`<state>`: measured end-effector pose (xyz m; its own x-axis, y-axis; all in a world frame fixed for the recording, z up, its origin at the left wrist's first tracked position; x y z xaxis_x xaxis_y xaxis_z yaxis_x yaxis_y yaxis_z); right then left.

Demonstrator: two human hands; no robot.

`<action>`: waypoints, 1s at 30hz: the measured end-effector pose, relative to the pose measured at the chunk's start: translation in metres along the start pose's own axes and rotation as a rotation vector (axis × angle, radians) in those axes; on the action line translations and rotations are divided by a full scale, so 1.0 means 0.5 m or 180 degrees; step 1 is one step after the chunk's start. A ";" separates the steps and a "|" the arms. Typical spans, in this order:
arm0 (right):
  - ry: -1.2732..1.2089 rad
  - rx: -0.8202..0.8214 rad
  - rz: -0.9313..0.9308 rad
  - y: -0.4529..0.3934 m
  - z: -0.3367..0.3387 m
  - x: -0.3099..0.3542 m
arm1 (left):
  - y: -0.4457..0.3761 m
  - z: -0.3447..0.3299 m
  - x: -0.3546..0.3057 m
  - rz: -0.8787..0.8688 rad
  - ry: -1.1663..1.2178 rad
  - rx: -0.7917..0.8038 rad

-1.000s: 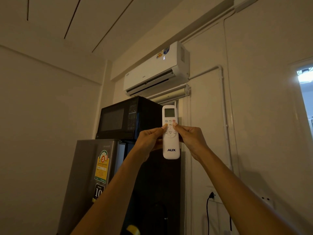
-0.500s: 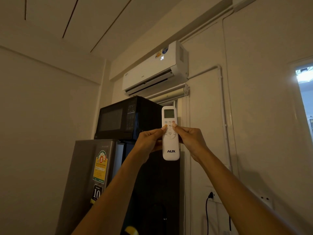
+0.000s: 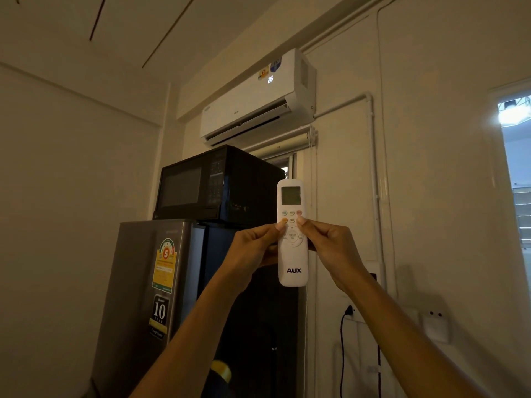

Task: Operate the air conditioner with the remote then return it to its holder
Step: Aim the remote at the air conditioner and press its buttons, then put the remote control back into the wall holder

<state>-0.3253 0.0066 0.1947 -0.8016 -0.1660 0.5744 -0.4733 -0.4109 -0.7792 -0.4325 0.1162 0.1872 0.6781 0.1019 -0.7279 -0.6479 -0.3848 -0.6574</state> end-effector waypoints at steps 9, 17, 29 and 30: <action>0.0088 -0.0061 -0.0032 0.084 0.021 -0.068 | 0.062 -0.041 0.074 0.0005 -0.0093 -0.0106; 0.0208 -0.0007 -0.0489 0.128 0.086 -0.156 | 0.072 -0.094 0.187 0.0299 0.0086 -0.0126; 0.0323 0.0120 -0.0884 0.095 0.198 -0.346 | -0.027 -0.171 0.386 0.0750 0.0108 0.0160; 0.0301 0.0115 -0.0909 0.087 0.210 -0.365 | -0.040 -0.181 0.401 0.0768 0.0122 0.0197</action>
<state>-0.1614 -0.0750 0.0822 -0.6690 0.0444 0.7419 -0.6726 -0.4608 -0.5790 -0.2523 0.0614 0.0717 0.5131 -0.0215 -0.8580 -0.8118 -0.3368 -0.4770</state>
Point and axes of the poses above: each hand's wrist, its own y-axis away from the middle knuckle, its own z-axis out of the back of the hand, x = y × z, the point moved 1 cm from there along -y, towards the middle knuckle, and after that the axes turned 14 degrees about y, right-handed, at the moved point
